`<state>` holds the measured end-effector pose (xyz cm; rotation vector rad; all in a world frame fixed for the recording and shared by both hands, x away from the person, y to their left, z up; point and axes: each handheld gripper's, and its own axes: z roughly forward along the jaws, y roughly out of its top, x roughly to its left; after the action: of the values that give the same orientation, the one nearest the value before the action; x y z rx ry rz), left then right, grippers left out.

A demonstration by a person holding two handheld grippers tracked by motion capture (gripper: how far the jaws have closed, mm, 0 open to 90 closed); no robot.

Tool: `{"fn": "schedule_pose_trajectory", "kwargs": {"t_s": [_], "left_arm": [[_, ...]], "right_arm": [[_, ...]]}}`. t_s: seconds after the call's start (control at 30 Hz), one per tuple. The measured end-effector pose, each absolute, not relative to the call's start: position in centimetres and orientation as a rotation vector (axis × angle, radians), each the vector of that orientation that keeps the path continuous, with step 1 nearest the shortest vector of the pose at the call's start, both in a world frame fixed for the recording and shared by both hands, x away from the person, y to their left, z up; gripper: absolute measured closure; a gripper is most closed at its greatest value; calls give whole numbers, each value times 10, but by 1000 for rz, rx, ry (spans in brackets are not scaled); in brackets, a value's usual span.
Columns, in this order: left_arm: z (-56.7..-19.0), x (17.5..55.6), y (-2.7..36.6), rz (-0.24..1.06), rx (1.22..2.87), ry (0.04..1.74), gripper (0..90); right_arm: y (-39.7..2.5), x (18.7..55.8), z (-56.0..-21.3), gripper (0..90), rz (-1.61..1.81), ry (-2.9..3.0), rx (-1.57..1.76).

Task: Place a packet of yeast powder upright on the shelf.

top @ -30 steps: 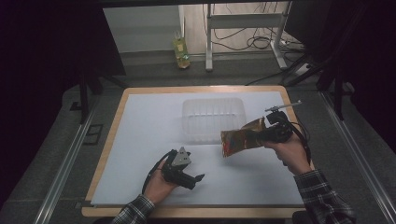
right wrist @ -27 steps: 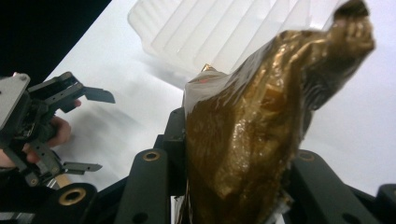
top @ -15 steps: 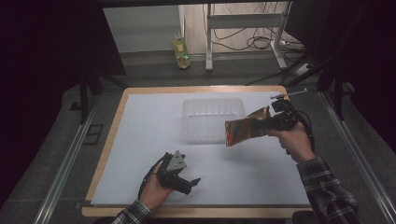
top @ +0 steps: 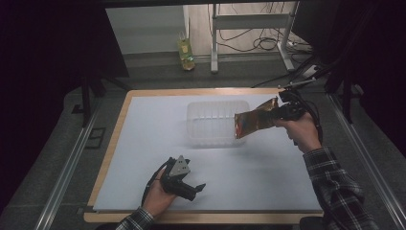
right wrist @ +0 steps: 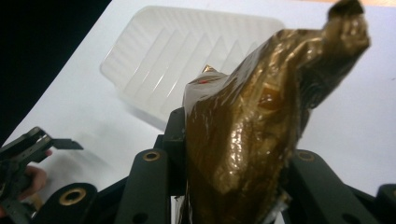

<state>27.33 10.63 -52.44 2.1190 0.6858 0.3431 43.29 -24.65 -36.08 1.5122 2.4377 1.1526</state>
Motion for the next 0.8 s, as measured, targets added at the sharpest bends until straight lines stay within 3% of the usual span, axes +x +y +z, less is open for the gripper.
{"fn": "schedule_pose_trajectory", "kwargs": {"t_s": [0.8], "left_arm": [[-519, 278, 108, 377, 2108, 654, 0]], "right_arm": [[-231, 474, -371, 647, 1043, 2451, 1577]]}}
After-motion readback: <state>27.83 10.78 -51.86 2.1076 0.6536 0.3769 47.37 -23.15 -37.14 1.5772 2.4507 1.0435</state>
